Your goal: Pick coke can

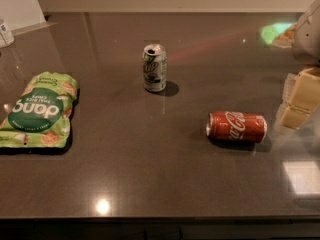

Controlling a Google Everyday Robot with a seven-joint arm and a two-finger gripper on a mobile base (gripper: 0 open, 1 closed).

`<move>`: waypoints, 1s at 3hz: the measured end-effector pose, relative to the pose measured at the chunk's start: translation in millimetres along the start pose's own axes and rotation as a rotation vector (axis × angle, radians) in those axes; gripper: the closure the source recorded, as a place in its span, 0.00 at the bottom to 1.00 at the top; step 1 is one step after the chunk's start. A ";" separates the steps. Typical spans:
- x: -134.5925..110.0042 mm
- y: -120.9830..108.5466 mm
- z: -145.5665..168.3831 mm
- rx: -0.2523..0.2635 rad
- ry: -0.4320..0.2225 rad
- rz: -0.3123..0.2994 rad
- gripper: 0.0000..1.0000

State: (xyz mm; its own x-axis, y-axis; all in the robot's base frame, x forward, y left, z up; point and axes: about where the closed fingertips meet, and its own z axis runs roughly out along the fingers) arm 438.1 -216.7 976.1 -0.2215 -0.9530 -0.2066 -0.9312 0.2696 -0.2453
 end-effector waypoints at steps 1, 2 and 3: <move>-0.6 -0.4 -0.1 0.003 -0.001 -0.004 0.00; -5.3 -0.5 18.2 -0.019 -0.006 -0.028 0.00; -14.0 6.8 40.1 -0.058 -0.014 -0.055 0.00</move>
Offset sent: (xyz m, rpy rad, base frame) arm 0.0154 0.0149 -0.0432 0.0049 0.0565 0.0704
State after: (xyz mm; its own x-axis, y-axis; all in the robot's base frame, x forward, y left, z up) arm 446.5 -195.9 939.4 -0.1659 -0.9639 -0.2081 -0.9570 0.2083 -0.2019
